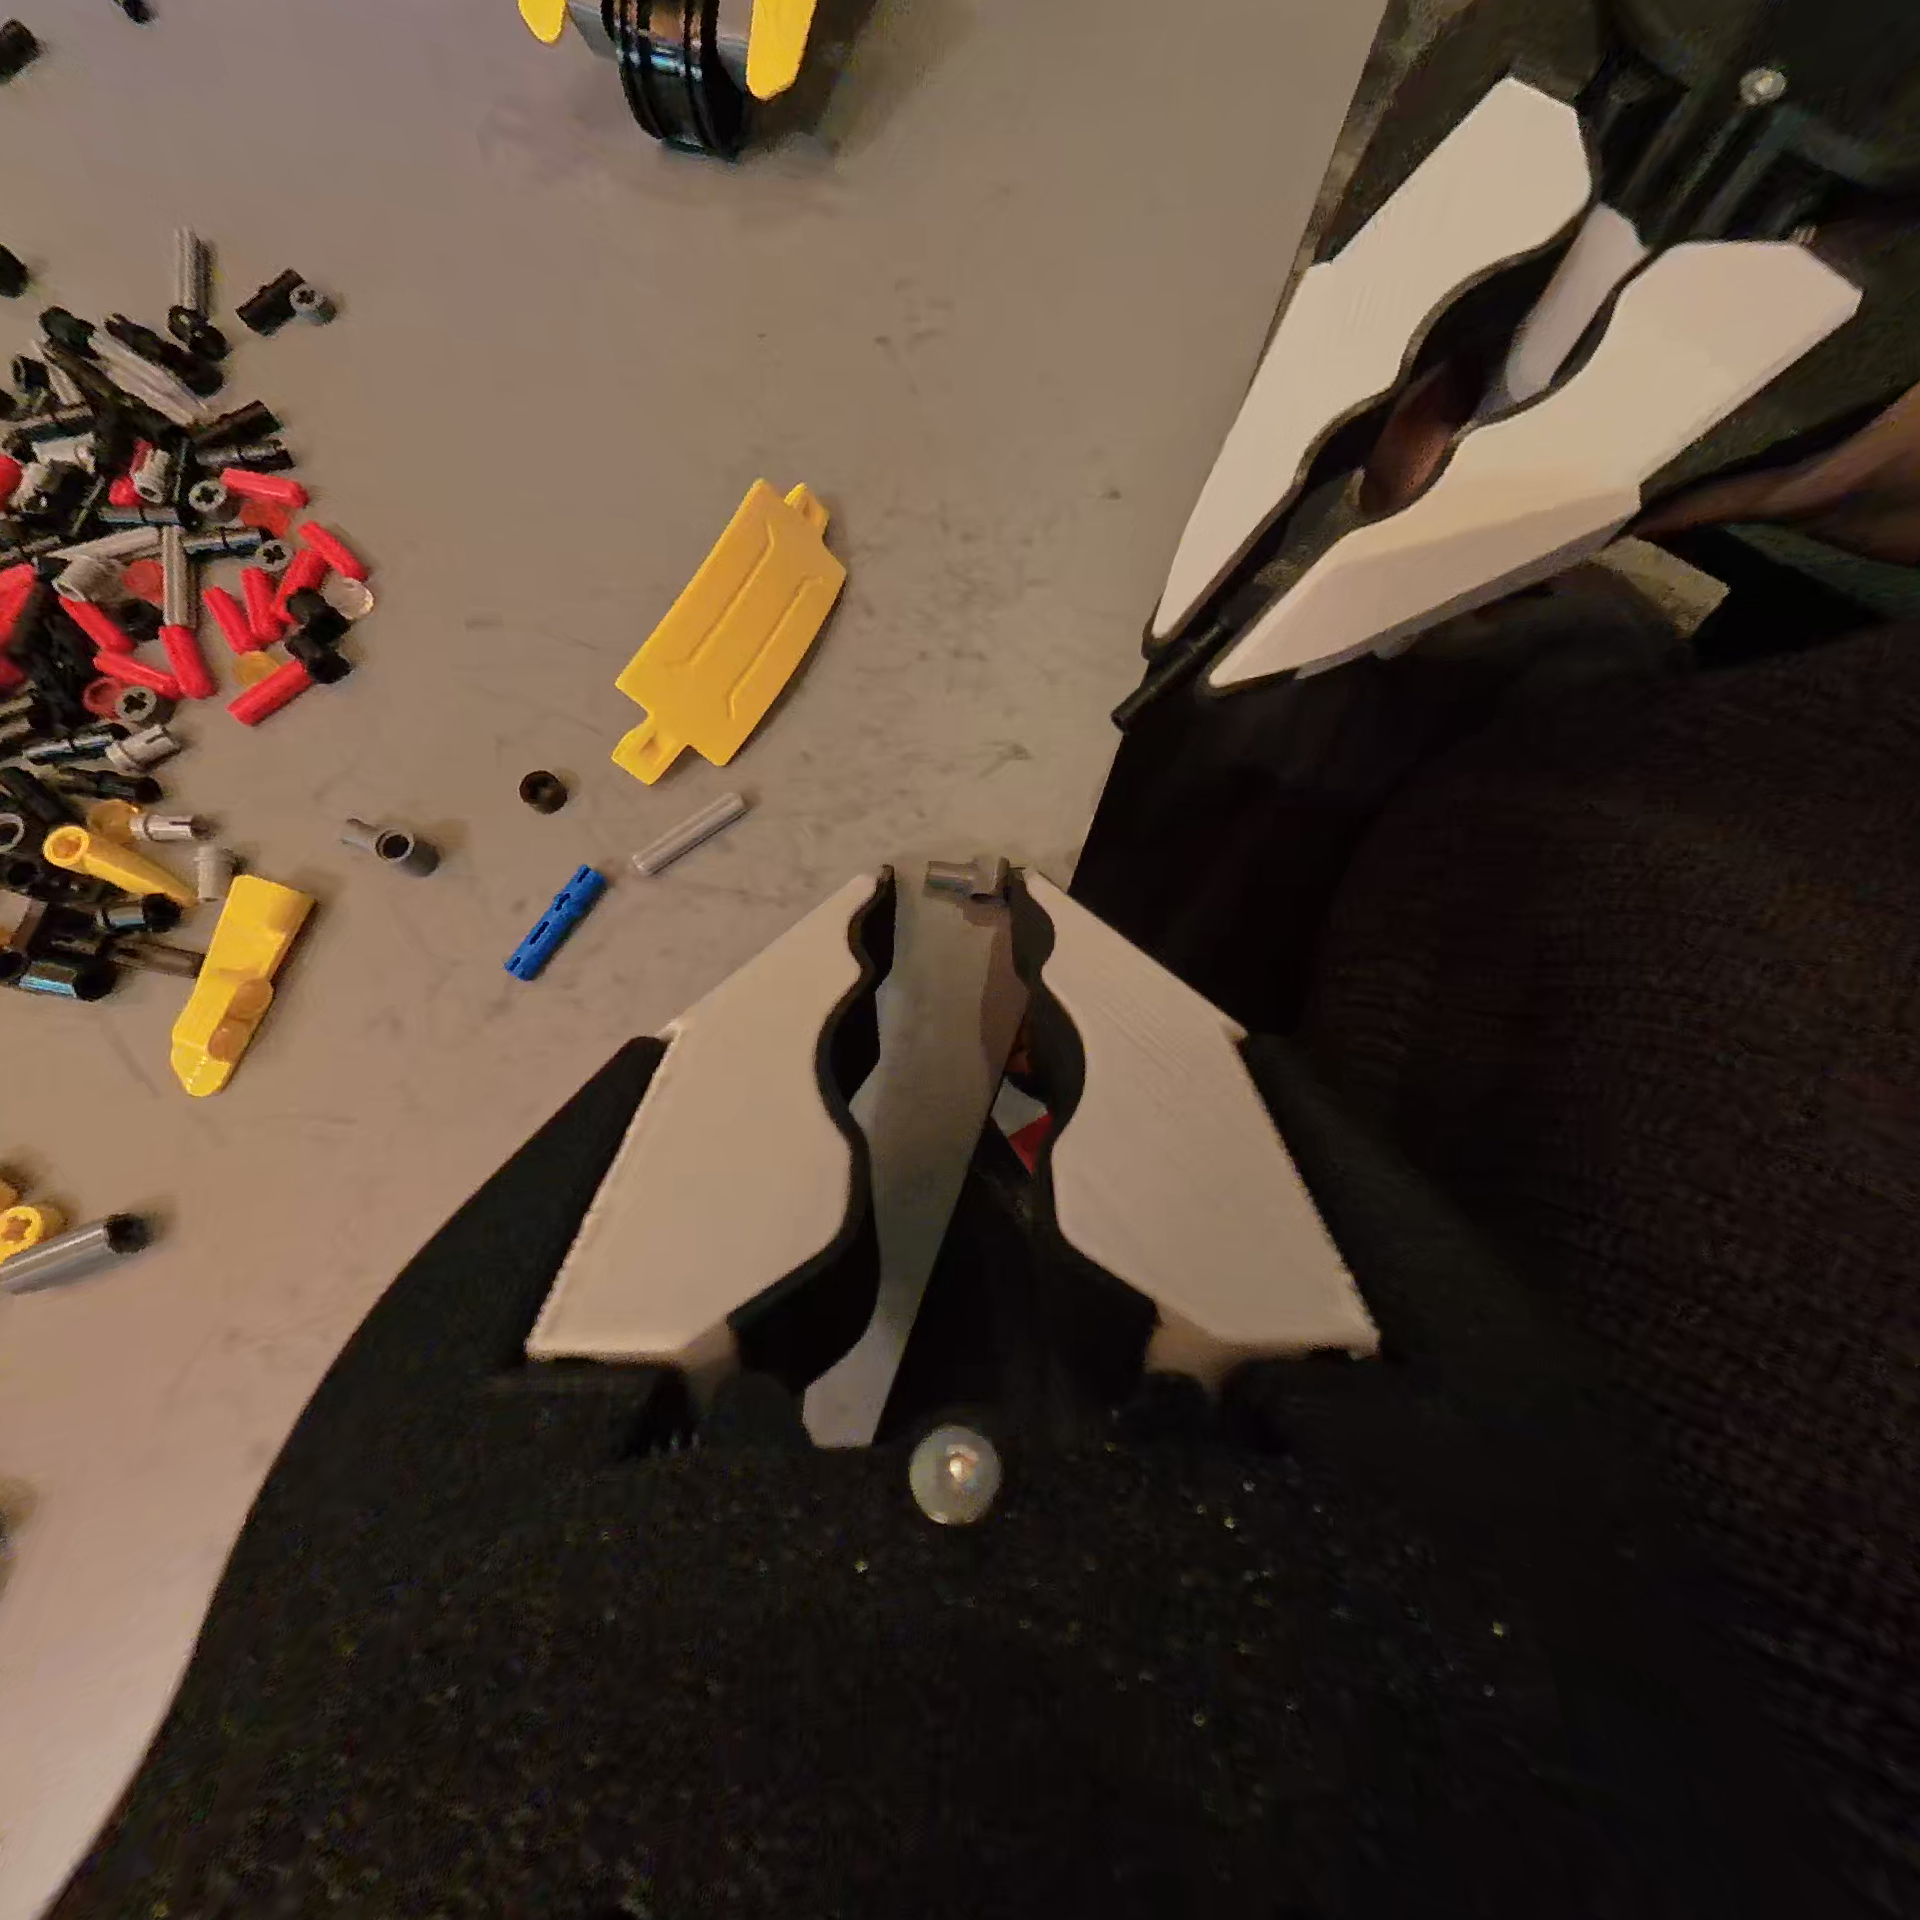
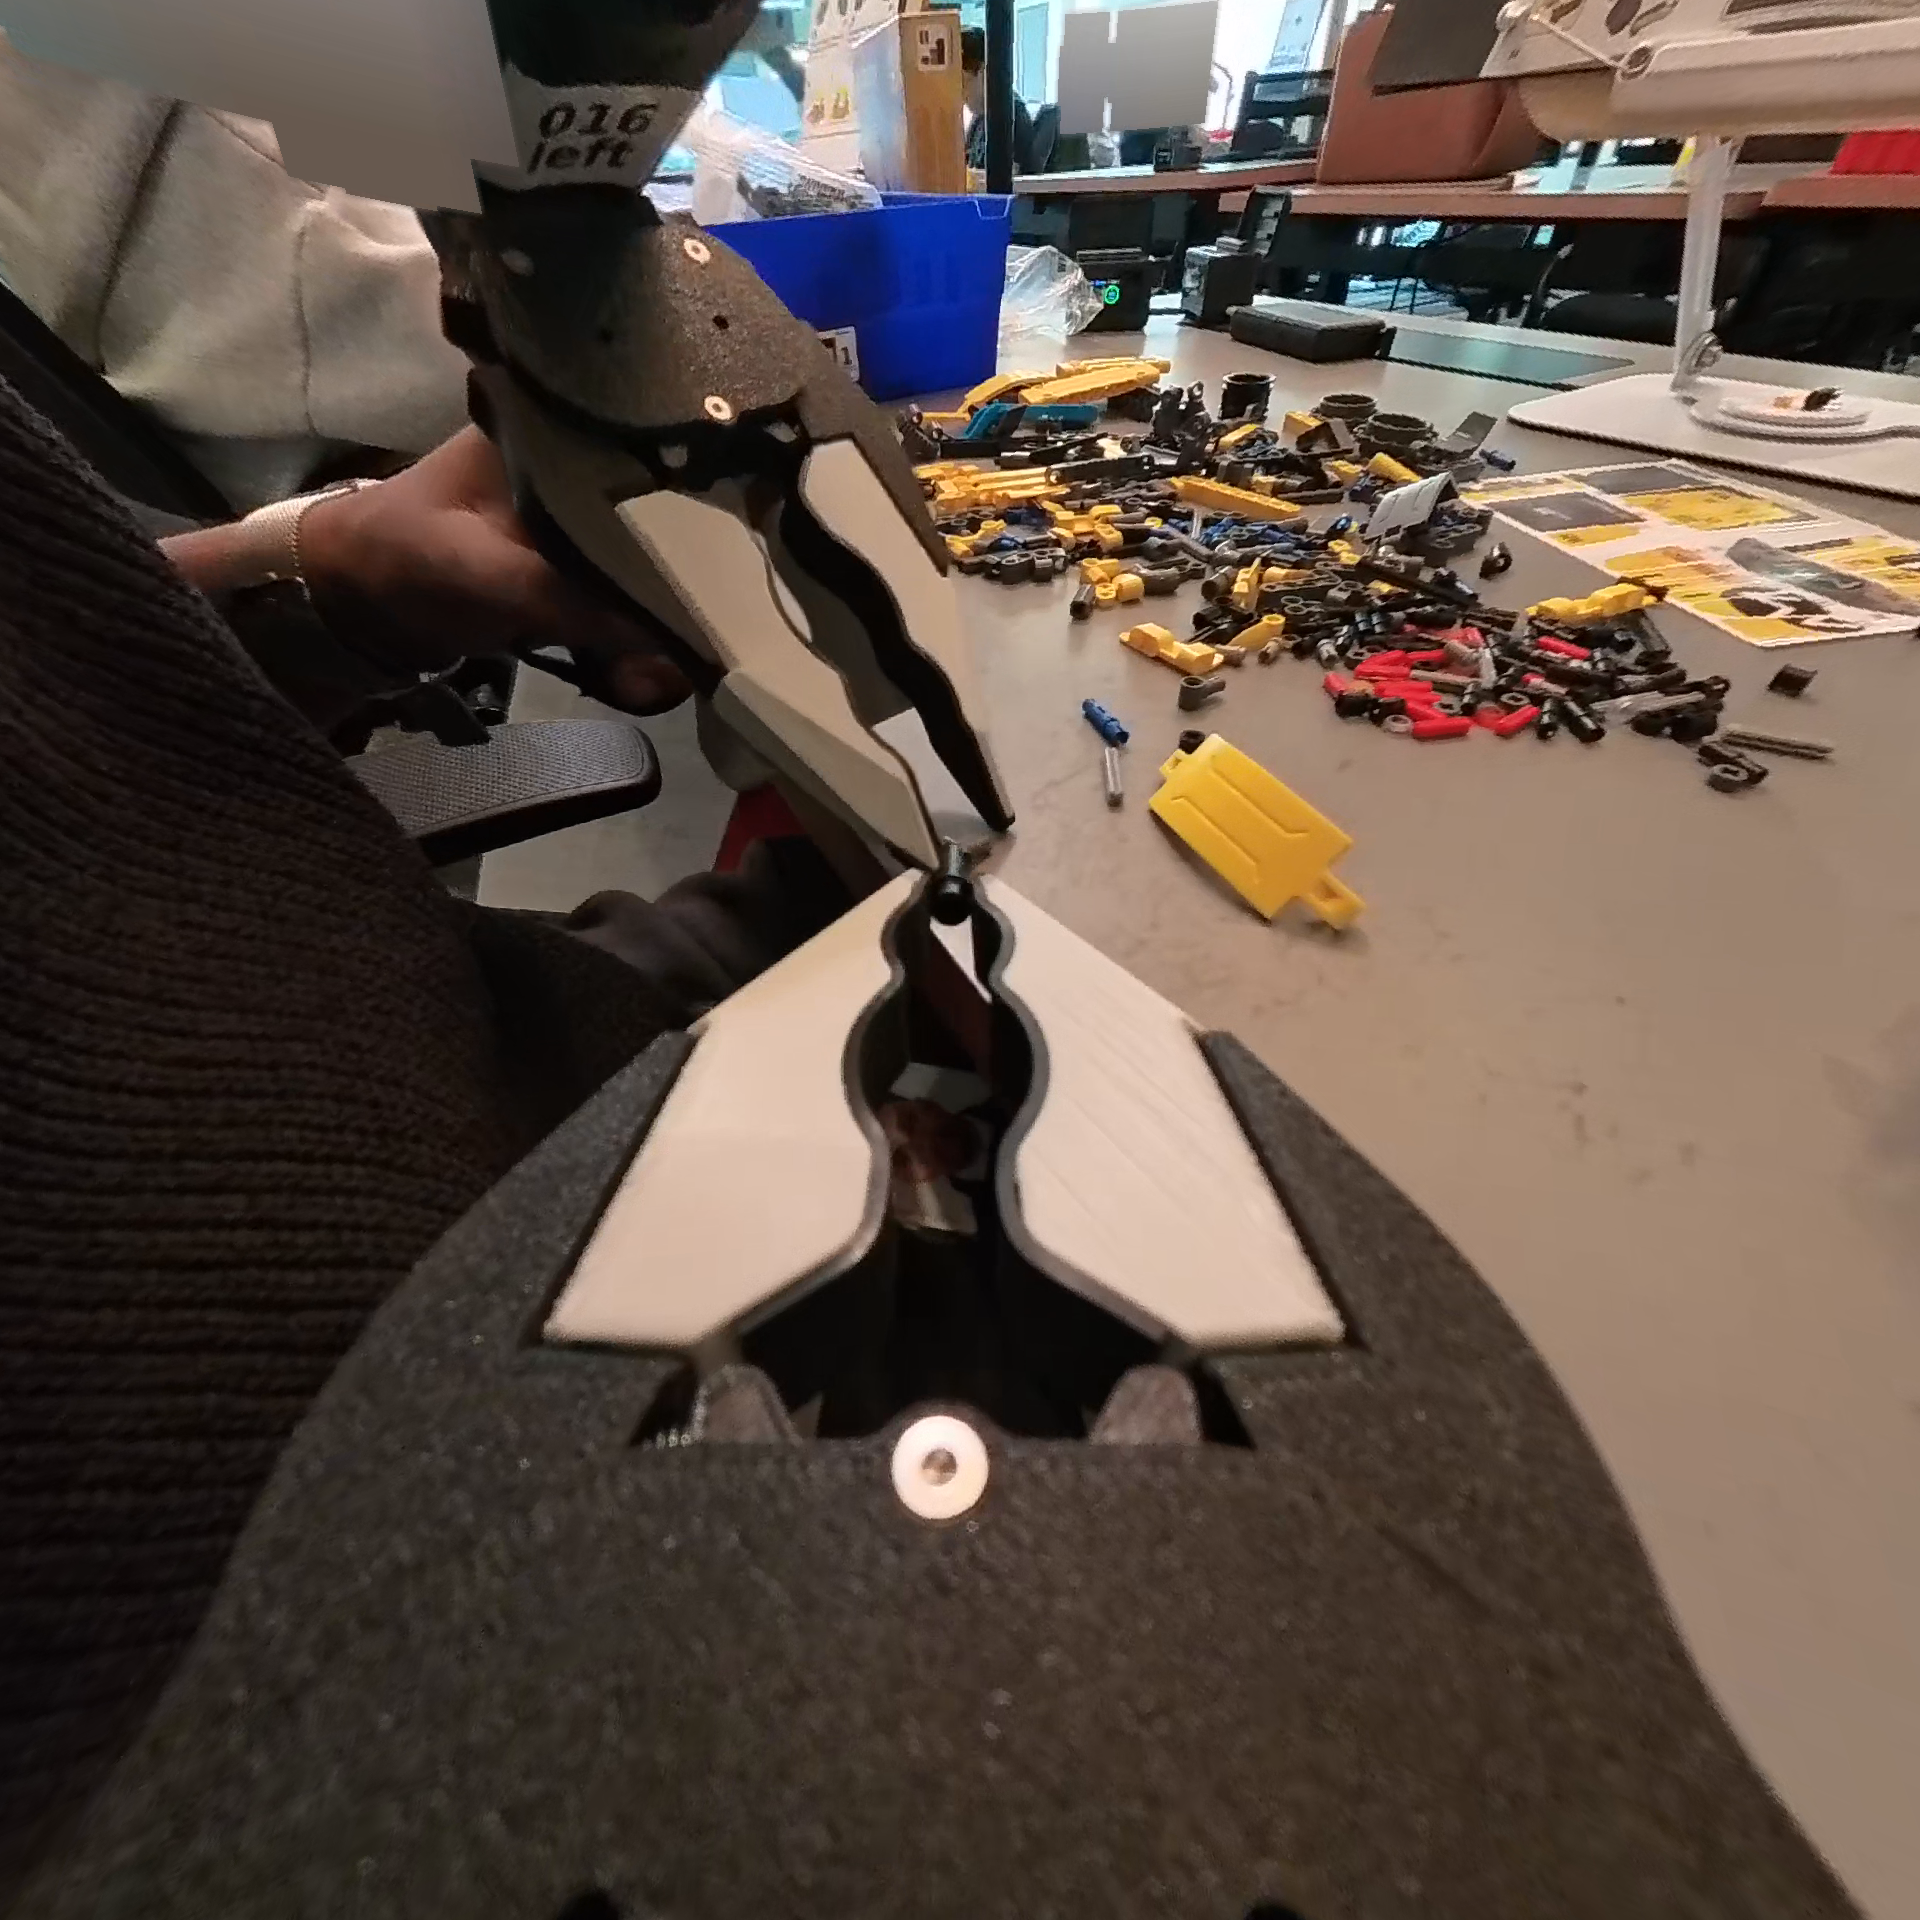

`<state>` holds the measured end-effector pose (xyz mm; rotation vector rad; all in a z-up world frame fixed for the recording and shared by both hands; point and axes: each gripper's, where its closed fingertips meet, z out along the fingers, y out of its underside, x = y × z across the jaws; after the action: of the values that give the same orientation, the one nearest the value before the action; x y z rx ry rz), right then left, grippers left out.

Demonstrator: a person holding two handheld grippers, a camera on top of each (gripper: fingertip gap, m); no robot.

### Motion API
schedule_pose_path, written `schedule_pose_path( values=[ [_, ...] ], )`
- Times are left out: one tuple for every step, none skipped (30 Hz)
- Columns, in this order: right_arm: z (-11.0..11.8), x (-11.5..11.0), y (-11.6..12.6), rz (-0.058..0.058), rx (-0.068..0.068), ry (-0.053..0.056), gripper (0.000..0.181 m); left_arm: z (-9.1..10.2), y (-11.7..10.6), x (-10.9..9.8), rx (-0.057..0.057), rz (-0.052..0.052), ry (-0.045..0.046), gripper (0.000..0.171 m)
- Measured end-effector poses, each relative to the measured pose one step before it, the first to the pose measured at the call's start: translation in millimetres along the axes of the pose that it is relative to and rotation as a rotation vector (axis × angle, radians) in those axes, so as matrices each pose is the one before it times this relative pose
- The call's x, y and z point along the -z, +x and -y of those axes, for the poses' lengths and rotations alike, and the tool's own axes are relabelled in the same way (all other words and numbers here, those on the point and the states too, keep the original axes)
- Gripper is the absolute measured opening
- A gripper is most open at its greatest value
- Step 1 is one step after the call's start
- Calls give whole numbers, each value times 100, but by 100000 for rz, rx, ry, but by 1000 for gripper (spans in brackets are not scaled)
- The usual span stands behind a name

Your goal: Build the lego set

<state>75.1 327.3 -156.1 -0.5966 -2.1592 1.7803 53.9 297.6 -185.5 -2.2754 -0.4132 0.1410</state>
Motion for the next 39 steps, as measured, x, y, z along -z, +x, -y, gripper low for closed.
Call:
schedule_pose_path(
  values=[
    [-20, -20, 31, 196, -318, -56, 5, -19, 16, -6, -1817, 711, -46, 21],
    [-23, -26, 17, 150, -226, -87, 5, 20, 55, -19, -1565, 384, 57, 21],
    [-31, -28, -1, 162, -139, -66, 5, 15, 58, -7, -1419, 160, 95, 20],
    [-24, -17, -34, 156, -58, -57, 5, 27, 7, 3, -1352, 151, 172, 21],
    [-28, -16, -18, 76, 20, -82, 5, 23, 21, -6, -1323, -156, 195, 21],
    [-35, -8, -21, 37, 19, -123, 5, 27, 28, -12, -1398, -289, 154, 21],
    [-34, -20, -29, 94, -44, -139, 5, 22, 28, -17, -914, -550, 78, 21],
    [-28, -16, -36, 161, -78, -84, 5, 22, 35, -34, -245, -1022, -48, 21],
    [2, -9, -26, 130, -40, 3, 5, 18, 68, -43, 213, -1321, -21, 20],
    [27, -8, -26, 25, 80, 48, 5, 18, 98, -41, 247, -1520, -20, 19],
    [34, 7, 1, -133, 210, 56, 5, 41, 88, -42, -95, -1144, 218, 18],
    [21, 7, 17, -241, 226, 30, 5, 28, 46, -37, -255, -596, 287, 17],
    [23, 6, 30, -230, 106, 36, 5, 11, 44, -18, 72, -414, 109, 16],
    [30, 11, 30, -119, -53, 88, 5, -9, 7, 6, 237, -89, -39, 15],
    [13, 13, 16, -20, -144, 114, 5, -10, -7, 1, 149, 21, 66, 15],
    [-13, -11, 16, 42, -142, 28, 5, 7, 3, 3, 128, 42, 296, 15],
    [-42, -15, 13, 119, -100, -131, 5, -4, 9, 7, 222, 16, 363, 15],
    [-51, -19, 0, 211, -41, -205, 5, -11, 8, 16, 51, 57, 386, 15],
    [-41, -24, -17, 304, -24, -215, 5, -10, 12, 10, -187, 183, 489, 15],
    [-37, -26, -19, 437, -98, -202, 5, -22, 51, 37, -415, 124, 447, 15],
    [-24, -32, -61, 715, -386, -197, 5, -34, 101, 43, -559, -199, 526, 15],
    [17, -23, -88, 1107, -868, -63, 5, -36, 250, 82, -753, -905, 560, 15],
    [80, 0, -134, 1441, -1367, 355, 5, 56, 342, 102, -630, -1200, 1207, 15],
    [161, 25, -143, 1669, -1841, 810, 5, 224, 368, 149, -560, -1083, 2232, 15],
    [168, 49, -121, 1799, -2277, 946, 5, 320, 348, 182, -125, -1068, 2792, 15],
    [129, 55, -128, 2015, -2546, 763, 5, 365, 444, 205, 407, -1992, 2929, 15],
    [64, 53, -205, 2629, -2601, 456, 5, 345, 466, 187, 921, -2497, 2940, 14],
    [17, 70, -267, 3010, -2493, 128, 5, 320, 443, 160, 1409, -2620, 2943, 14],
    [-31, 72, -288, 2948, -2183, -146, 5, 263, 440, 109, 2001, -2832, 2787, 15],
    [-38, 88, -345, 2992, -1740, -301, 5, 195, 465, 75, 2249, -2967, 2670, 15],
    [-40, 93, -363, 2867, -1318, -442, 5, 128, 329, 52, 1751, -1686, 2500, 15],
    [-45, 96, -349, 2388, -770, -672, 5, -14, 215, 64, 658, -411, 1624, 15],
    [-93, 77, -357, 2144, -193, -1103, 5, -95, 100, 64, -141, 723, 795, 15],
    [-162, 50, -333, 1864, 138, -1496, 5, -131, -7, 52, -583, 1391, 307, 15],
    [-170, 22, -235, 1122, 341, -1633, 5, -140, 12, 47, -954, 1106, -247, 15],
    [-200, -18, -212, 1066, 385, -1711, 5, -83, 10, 35, -1628, 1131, -153, 15],
    [-205, -53, -220, 1260, 96, -1759, 5, -42, 36, -11, -1753, 972, -228, 15],
    [-161, -85, -45, 382, -457, -1545, 5, -29, 133, -63, -1267, 165, -435, 15],
    [-86, -87, 46, 47, -839, -983, 5, 7, 169, -110, -731, -435, -306, 15]
  ],
)
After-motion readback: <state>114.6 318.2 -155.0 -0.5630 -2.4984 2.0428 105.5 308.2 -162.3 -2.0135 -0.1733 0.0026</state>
